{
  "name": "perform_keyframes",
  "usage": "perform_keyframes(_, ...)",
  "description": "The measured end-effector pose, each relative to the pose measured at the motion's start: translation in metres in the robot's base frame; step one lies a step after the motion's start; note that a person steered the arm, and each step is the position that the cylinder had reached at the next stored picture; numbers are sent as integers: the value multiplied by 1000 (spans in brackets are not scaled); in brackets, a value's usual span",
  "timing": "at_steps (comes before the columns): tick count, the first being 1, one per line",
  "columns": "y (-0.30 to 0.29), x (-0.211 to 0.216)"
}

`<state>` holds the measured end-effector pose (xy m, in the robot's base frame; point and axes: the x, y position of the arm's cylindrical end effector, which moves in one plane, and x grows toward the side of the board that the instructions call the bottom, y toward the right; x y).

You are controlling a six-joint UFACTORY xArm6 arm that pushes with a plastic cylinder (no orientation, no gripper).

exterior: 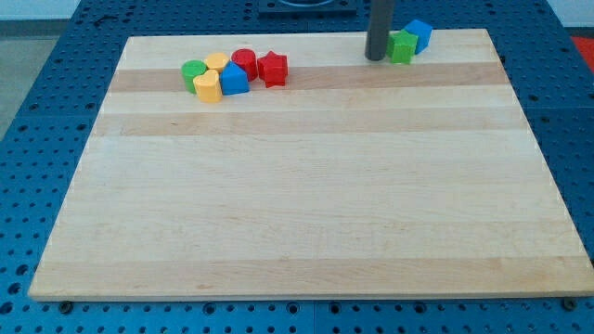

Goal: Push the green circle closer to green star

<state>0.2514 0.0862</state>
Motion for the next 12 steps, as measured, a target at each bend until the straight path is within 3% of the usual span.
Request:
perform_keyframes(2, -113, -53)
perform_keyframes(3, -192, -60)
perform_keyframes(4, -282, -53)
perform_keyframes(5, -363, -20)
perform_keyframes(6, -391, 2)
perform_keyframes(8, -391, 10)
perform_keyframes(11, -383, 113)
perform_keyframes(12, -355, 108)
